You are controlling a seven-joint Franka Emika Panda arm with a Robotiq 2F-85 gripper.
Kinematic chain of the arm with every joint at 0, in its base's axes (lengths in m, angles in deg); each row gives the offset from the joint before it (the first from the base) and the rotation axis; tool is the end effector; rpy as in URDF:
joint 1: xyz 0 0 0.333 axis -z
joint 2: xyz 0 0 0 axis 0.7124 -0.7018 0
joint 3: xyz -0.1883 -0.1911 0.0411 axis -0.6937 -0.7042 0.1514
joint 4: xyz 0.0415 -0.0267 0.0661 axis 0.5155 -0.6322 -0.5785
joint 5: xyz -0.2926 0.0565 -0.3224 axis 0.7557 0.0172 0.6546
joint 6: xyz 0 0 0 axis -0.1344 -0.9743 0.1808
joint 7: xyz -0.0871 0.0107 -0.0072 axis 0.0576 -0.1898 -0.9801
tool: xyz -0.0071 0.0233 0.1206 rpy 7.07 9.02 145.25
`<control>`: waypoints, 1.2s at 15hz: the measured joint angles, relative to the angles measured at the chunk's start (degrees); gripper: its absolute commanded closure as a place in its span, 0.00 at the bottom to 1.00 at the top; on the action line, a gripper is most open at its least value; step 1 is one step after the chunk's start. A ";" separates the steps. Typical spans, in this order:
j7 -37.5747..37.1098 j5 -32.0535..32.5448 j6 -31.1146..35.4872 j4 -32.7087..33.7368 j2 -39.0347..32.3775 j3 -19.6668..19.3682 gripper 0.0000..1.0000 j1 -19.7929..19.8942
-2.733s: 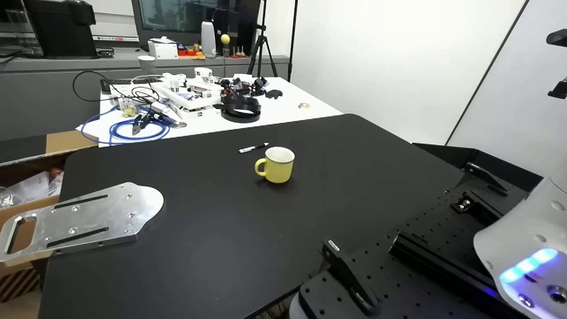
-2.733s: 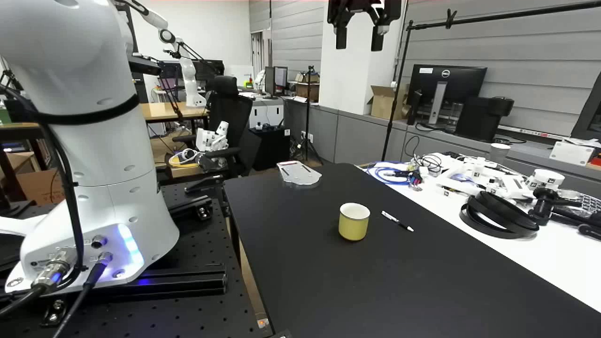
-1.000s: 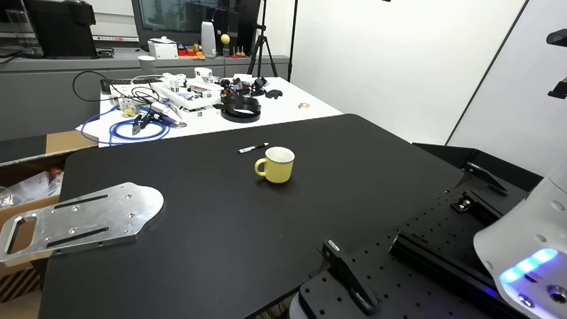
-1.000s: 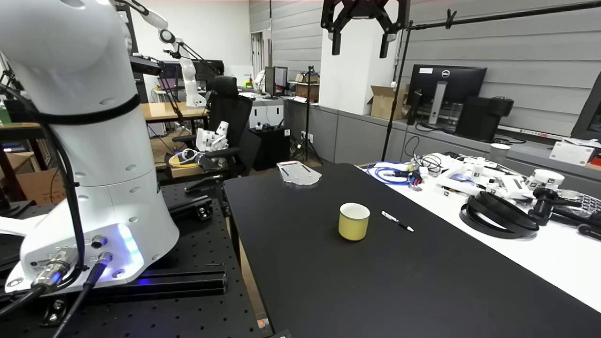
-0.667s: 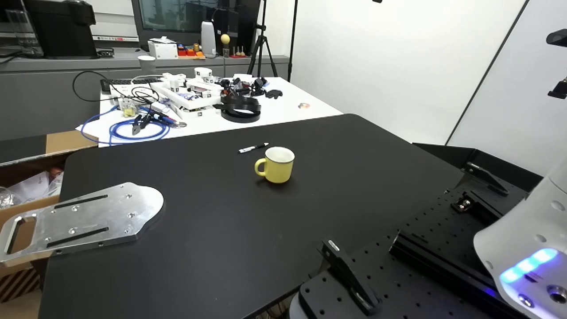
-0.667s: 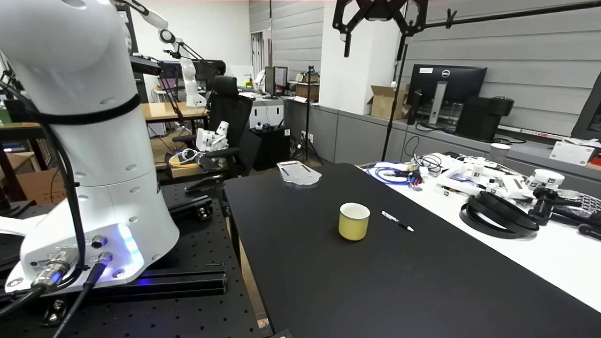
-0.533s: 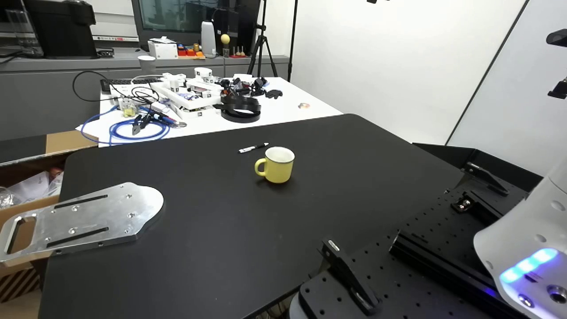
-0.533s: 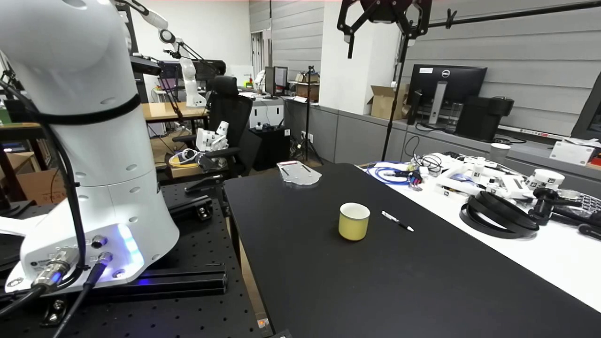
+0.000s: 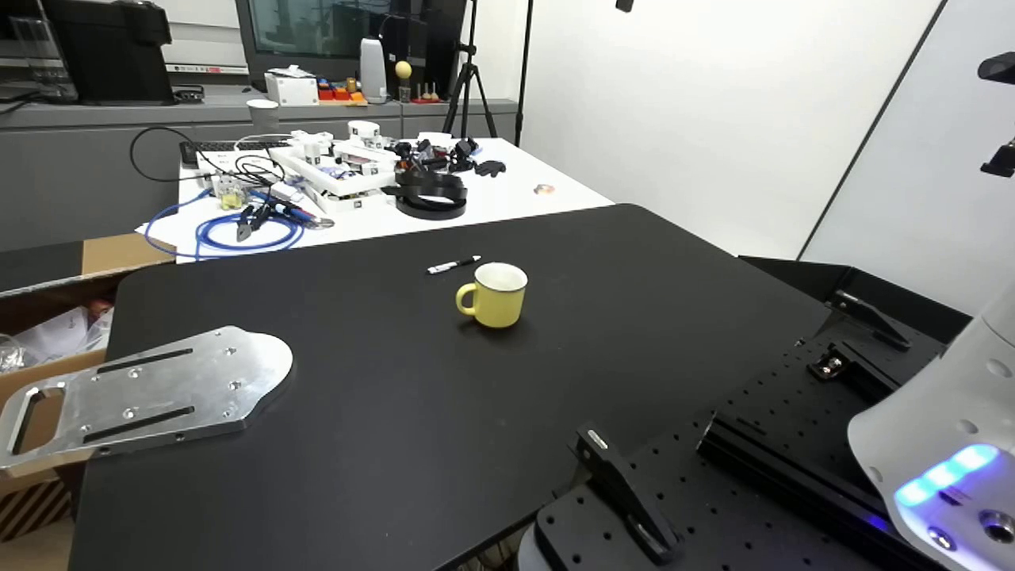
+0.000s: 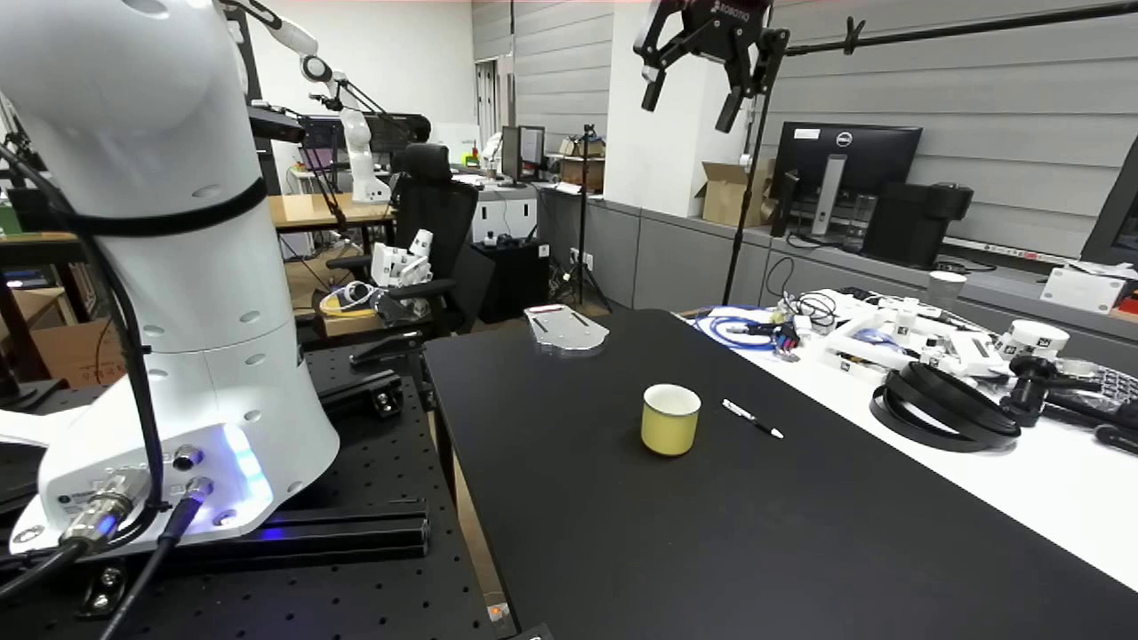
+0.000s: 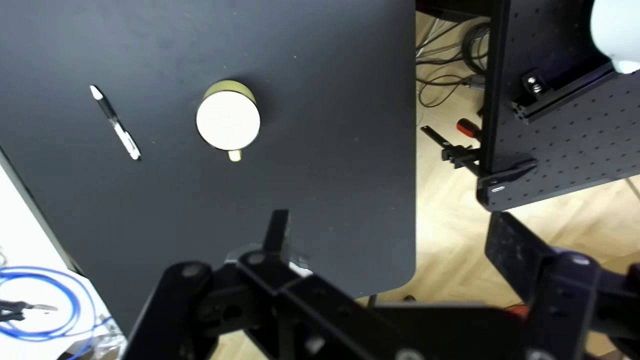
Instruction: Put the pen in the cup
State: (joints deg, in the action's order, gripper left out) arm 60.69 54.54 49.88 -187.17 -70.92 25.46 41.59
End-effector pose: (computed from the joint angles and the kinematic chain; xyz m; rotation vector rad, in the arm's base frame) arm 0.5267 -0.0442 0.3882 -2.2193 -1.8468 -0.0273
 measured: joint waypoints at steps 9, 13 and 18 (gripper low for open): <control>8.26 0.01 -6.90 4.04 -3.23 1.52 0.00 0.39; 8.32 0.01 -6.95 4.08 -3.23 1.52 0.00 0.41; 8.68 0.27 -5.65 3.97 -3.59 2.71 0.00 1.13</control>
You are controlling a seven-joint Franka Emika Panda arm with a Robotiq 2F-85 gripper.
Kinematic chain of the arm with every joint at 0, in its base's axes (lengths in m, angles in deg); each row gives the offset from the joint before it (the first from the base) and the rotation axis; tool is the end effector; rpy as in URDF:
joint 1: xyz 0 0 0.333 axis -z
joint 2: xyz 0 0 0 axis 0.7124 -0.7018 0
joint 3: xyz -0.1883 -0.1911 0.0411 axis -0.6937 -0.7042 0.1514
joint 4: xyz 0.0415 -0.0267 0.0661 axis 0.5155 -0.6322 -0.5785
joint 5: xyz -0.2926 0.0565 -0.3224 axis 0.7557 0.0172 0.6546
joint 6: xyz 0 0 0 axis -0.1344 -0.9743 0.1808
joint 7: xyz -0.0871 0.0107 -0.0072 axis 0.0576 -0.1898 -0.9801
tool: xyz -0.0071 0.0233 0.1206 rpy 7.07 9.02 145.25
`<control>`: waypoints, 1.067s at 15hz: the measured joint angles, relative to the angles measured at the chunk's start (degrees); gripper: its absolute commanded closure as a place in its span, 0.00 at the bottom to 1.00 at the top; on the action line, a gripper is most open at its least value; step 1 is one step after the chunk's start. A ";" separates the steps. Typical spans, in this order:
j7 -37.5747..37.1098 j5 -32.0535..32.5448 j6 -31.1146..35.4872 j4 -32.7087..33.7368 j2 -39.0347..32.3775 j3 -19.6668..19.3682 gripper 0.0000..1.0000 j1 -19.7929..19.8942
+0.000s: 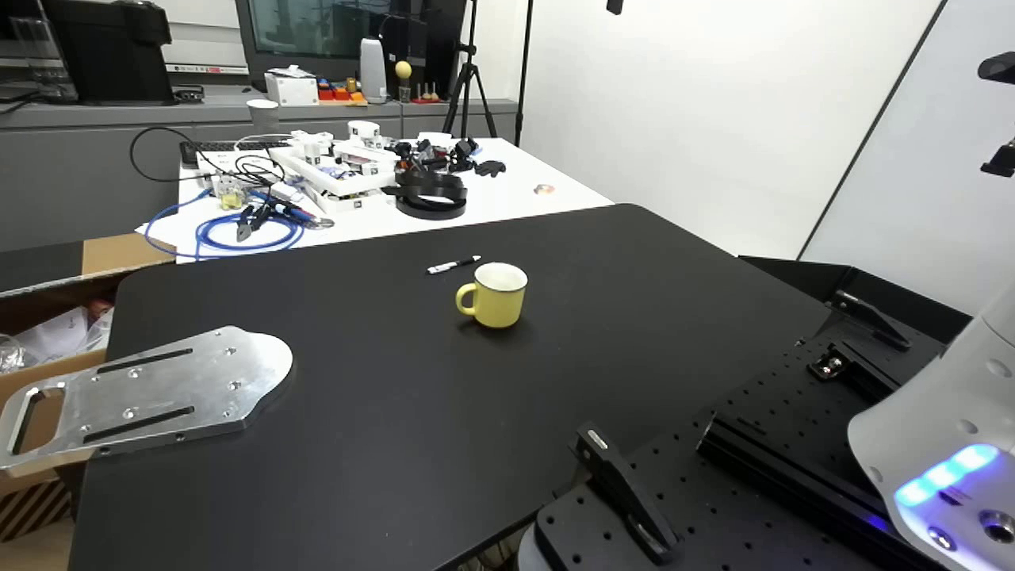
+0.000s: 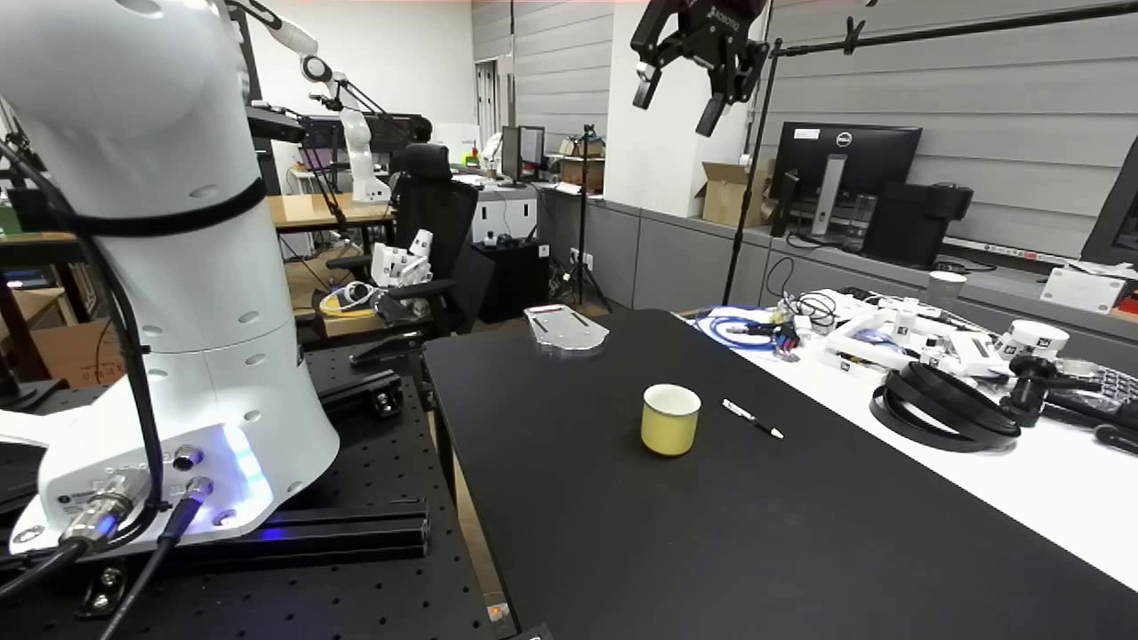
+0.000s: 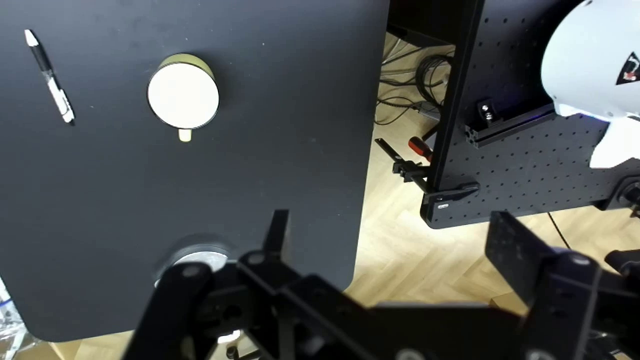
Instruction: Put the pen in the cup
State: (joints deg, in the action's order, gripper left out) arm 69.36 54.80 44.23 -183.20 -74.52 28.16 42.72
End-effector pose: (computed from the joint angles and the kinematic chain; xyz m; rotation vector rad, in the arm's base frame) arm 0.5331 -0.0291 0.3838 -1.9988 -2.0040 0.0512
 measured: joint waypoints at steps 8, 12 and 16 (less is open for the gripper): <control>3.80 4.09 17.14 6.88 -12.29 6.54 0.00 -0.15; 3.74 6.89 21.62 15.52 -22.37 8.86 0.00 -0.12; 2.81 9.36 21.79 26.56 -32.42 10.07 0.00 -0.14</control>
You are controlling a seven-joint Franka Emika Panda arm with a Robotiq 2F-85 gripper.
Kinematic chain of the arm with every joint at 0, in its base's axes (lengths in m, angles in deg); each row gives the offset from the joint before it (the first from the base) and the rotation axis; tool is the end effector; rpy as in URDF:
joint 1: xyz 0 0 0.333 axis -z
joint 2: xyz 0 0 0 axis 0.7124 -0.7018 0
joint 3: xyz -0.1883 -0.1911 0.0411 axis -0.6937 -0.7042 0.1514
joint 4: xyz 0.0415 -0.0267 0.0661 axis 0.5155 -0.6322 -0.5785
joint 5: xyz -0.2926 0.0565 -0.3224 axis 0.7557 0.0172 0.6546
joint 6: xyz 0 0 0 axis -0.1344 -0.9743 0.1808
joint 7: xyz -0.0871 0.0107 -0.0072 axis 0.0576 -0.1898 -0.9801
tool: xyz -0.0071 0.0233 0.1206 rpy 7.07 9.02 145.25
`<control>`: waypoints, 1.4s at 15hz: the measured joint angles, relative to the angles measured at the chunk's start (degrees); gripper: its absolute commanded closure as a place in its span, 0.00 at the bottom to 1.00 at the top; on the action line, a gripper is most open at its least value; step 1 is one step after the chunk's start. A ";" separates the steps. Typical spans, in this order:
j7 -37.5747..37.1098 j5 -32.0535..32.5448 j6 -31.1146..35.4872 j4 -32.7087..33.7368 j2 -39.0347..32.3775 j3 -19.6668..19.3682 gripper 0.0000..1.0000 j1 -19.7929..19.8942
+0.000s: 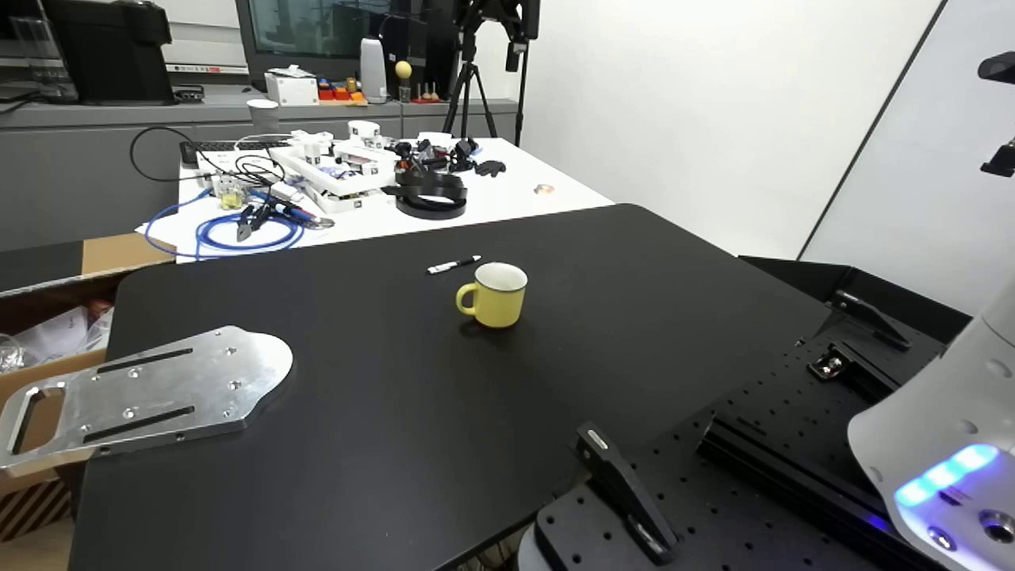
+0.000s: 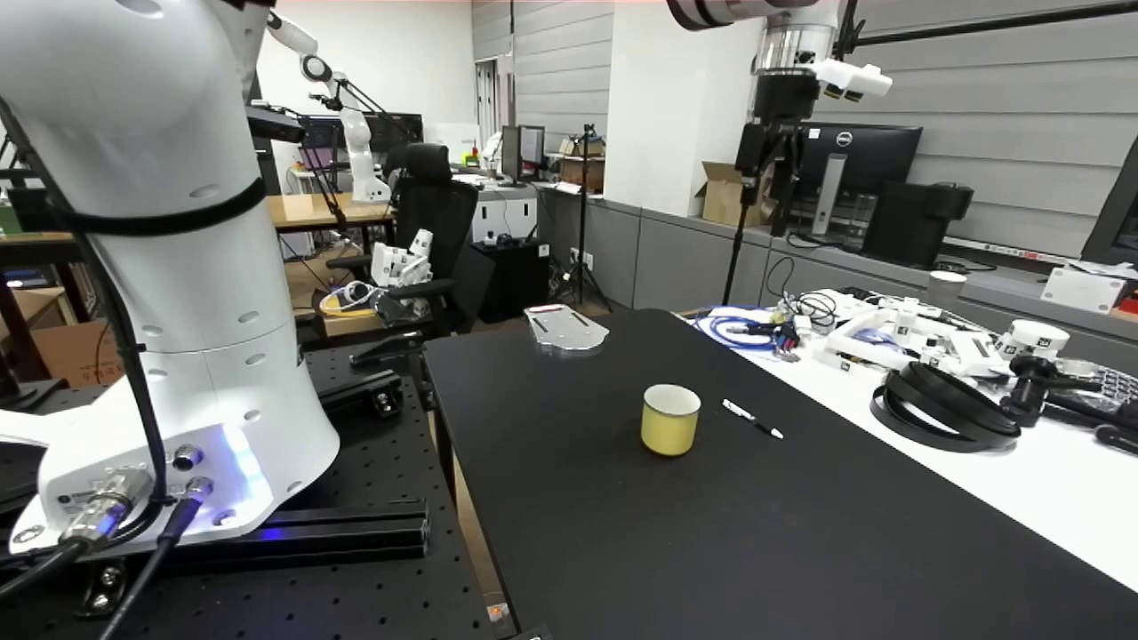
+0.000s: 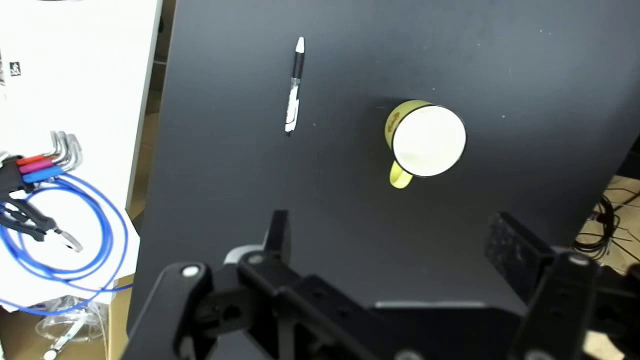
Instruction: Put the pen in the cup
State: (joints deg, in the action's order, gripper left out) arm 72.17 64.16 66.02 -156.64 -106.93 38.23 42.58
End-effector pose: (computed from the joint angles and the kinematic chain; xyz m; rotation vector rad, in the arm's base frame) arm 0.6980 0.0618 0.2894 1.9049 2.4943 0.0302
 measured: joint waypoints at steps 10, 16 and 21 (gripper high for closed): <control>-1.69 1.80 -2.65 9.06 -7.07 0.24 0.00 -0.24; -1.57 2.18 1.84 9.15 -8.58 1.54 0.00 0.02; -1.59 4.33 10.12 11.62 -15.26 2.68 0.00 -0.78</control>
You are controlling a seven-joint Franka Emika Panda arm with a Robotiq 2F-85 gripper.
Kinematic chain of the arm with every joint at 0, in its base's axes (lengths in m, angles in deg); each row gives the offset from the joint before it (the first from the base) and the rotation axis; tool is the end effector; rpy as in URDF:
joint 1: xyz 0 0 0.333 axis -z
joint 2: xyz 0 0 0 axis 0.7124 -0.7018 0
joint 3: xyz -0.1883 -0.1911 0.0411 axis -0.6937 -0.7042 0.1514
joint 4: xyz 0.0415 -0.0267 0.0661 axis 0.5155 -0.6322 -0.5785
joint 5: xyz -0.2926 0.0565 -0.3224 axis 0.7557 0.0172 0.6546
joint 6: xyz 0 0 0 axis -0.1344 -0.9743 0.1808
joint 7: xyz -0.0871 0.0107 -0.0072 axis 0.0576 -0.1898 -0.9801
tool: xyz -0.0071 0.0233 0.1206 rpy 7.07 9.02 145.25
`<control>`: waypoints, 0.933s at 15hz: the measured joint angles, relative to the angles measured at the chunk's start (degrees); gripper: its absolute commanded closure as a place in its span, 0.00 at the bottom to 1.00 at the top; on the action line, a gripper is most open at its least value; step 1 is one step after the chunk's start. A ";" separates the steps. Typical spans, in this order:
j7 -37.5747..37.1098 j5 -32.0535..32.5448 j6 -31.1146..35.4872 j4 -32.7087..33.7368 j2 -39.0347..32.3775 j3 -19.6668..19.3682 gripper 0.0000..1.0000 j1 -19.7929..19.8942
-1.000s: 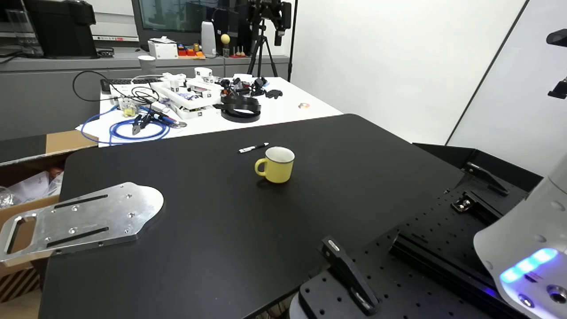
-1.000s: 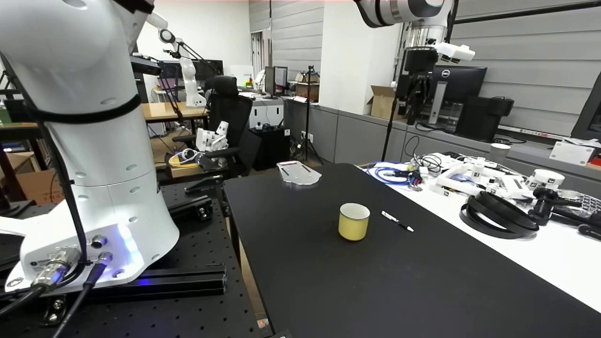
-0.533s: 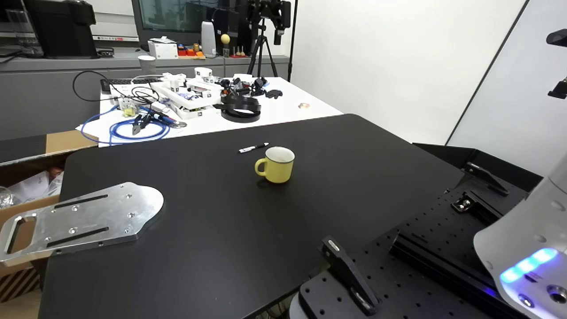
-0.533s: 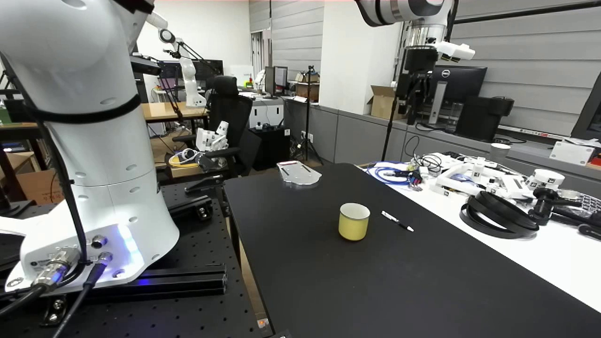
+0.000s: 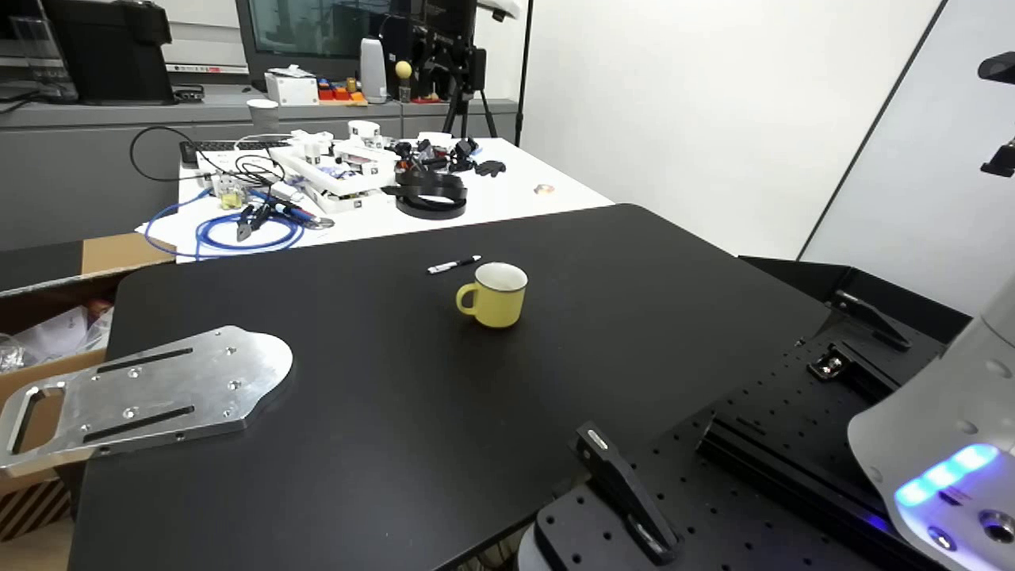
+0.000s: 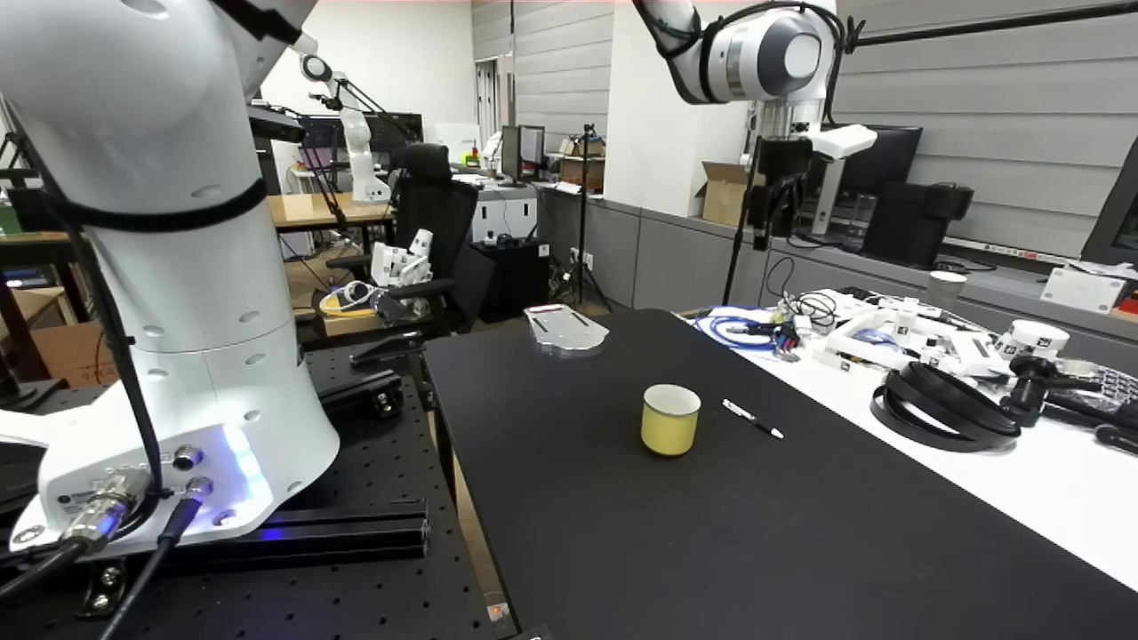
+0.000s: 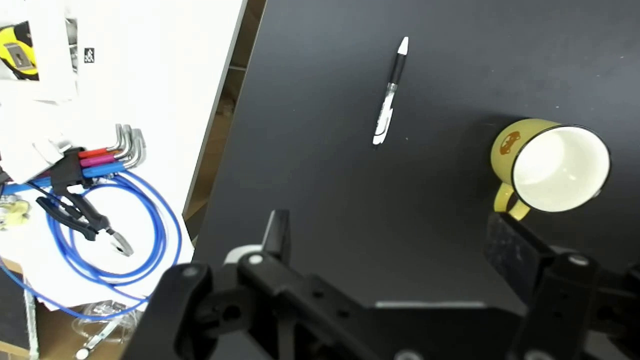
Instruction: Put the pen in the cup
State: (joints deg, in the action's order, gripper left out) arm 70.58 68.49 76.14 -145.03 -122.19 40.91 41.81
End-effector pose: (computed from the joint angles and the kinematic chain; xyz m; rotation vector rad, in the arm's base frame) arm 0.7464 0.1014 0.2174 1.7763 2.4660 0.1297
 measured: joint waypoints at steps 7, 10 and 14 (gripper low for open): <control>-0.15 2.31 0.74 8.70 -11.42 0.09 0.00 -1.73; -0.97 2.33 0.62 11.93 -15.31 0.05 0.00 -1.88; -3.34 2.32 0.37 15.68 -19.80 -0.06 0.00 -1.96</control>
State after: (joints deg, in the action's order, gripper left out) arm 67.24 70.81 76.51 -129.35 -141.99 40.85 39.85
